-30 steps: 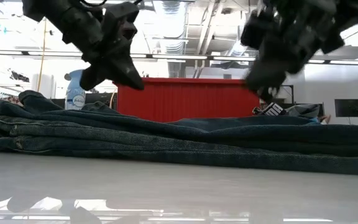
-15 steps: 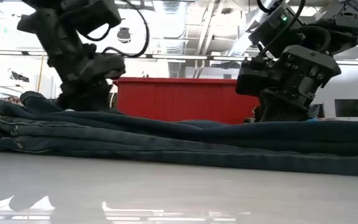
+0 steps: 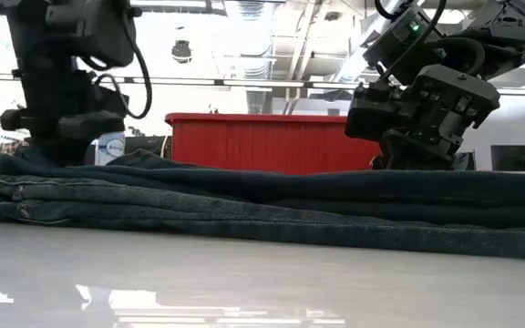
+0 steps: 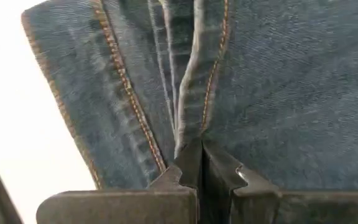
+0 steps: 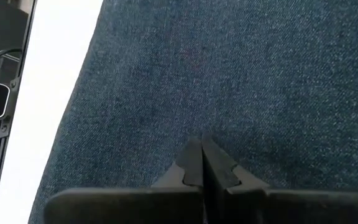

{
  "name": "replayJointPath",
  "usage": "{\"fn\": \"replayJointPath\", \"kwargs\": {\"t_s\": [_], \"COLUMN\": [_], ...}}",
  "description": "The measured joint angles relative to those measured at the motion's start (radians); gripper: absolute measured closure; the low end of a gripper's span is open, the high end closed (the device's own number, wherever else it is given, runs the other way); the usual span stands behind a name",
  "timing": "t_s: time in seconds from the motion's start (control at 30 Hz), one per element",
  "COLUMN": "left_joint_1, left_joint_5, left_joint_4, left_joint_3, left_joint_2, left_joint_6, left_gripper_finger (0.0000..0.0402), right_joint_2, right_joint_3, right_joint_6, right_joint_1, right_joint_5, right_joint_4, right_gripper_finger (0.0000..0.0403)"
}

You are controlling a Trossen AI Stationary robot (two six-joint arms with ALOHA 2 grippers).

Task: Fold laundry
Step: Fold the blue pants

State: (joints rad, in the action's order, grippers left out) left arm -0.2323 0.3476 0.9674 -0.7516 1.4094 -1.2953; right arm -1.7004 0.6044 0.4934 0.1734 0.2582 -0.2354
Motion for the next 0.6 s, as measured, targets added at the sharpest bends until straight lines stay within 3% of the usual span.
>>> {"fn": "replayJointPath", "kwargs": {"t_s": [0.2, 0.33, 0.4, 0.53, 0.6], "left_joint_1": [-0.007, -0.034, -0.071, -0.154, -0.194], "left_joint_5": [0.079, 0.192, 0.236, 0.241, 0.245], "left_joint_4": [0.218, 0.413, 0.268, -0.200, -0.272], "left_joint_3": [-0.181, -0.310, -0.301, -0.160, -0.078], "left_joint_2": [-0.123, -0.211, -0.281, -0.355, -0.361], "left_joint_6": [-0.021, -0.152, -0.133, 0.038, 0.029], "left_gripper_finger": [0.0401, 0.0401, 0.0401, 0.0401, 0.0401], "right_joint_2": [0.000, -0.001, -0.001, -0.001, -0.002], "right_joint_3": [-0.003, -0.003, -0.003, -0.003, -0.003], "right_joint_6": [0.006, 0.006, 0.003, 0.000, 0.000], "right_joint_1": [0.000, 0.000, 0.000, 0.000, 0.000], "right_joint_5": [0.007, 0.008, 0.008, 0.008, 0.008], "right_joint_4": [0.014, 0.014, 0.015, 0.015, 0.015], "right_gripper_finger": [0.0386, 0.0385, 0.0385, 0.0385, 0.0385]}}
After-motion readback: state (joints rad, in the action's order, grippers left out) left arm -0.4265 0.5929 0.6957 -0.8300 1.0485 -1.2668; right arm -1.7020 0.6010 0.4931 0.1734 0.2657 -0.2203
